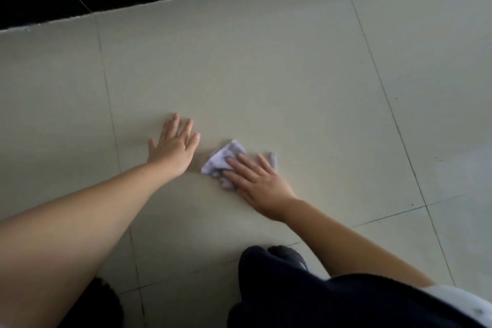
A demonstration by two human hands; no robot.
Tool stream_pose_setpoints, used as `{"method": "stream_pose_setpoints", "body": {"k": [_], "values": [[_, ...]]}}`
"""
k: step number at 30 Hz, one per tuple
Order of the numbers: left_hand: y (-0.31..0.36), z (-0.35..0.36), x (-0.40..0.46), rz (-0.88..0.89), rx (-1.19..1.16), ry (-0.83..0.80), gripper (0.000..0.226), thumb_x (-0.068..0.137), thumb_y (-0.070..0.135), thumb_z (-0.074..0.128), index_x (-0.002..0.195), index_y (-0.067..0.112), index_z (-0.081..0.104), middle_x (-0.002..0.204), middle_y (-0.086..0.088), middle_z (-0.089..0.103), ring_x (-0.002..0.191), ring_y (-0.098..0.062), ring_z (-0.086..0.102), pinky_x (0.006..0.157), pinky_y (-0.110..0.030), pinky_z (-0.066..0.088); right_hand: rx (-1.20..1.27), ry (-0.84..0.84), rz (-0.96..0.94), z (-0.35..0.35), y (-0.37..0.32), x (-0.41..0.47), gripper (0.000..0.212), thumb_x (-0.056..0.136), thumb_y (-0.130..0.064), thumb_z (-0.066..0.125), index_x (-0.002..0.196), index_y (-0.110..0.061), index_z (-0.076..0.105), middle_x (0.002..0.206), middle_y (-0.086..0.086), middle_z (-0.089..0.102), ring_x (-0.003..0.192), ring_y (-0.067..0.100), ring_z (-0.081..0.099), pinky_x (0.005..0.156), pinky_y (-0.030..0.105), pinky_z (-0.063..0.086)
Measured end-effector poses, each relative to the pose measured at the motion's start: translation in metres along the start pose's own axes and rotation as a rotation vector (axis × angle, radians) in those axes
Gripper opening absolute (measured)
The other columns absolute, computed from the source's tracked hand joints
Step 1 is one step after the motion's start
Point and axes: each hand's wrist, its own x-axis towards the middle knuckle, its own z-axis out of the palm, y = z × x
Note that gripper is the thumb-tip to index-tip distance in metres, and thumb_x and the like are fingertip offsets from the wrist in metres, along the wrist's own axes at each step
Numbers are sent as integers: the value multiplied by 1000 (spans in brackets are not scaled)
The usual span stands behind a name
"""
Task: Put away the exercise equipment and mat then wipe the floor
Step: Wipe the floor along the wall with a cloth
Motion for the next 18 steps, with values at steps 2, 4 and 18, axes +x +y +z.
{"method": "stream_pose_setpoints", "body": {"k": [2, 4, 18], "values": [[-1, -4, 0, 6, 5, -23, 55, 101, 47, 23, 152, 31, 10, 160, 5, -12, 147, -13, -10, 116, -54, 3, 47, 84, 284, -11, 56, -20, 50, 95, -36, 32, 141, -20, 44, 151, 5, 36, 139, 28, 33, 108, 60, 30], [-2, -4, -1, 22, 41, -31, 56, 101, 46, 24, 152, 30, 9, 160, 4, -13, 147, -15, -10, 116, -53, 5, 127, 112, 638, -28, 111, -45, 54, 96, -36, 24, 148, -21, 30, 158, 5, 18, 146, 25, 14, 115, 55, 17], [14, 54, -60, 35, 230, 31, 72, 96, 43, 38, 152, 24, -3, 158, -4, -18, 147, -22, -12, 115, -52, 9, 28, -54, 45, 5, -20, -21, 52, 89, -28, 35, 140, -22, 45, 148, 2, 42, 136, 25, 39, 107, 53, 24]]}}
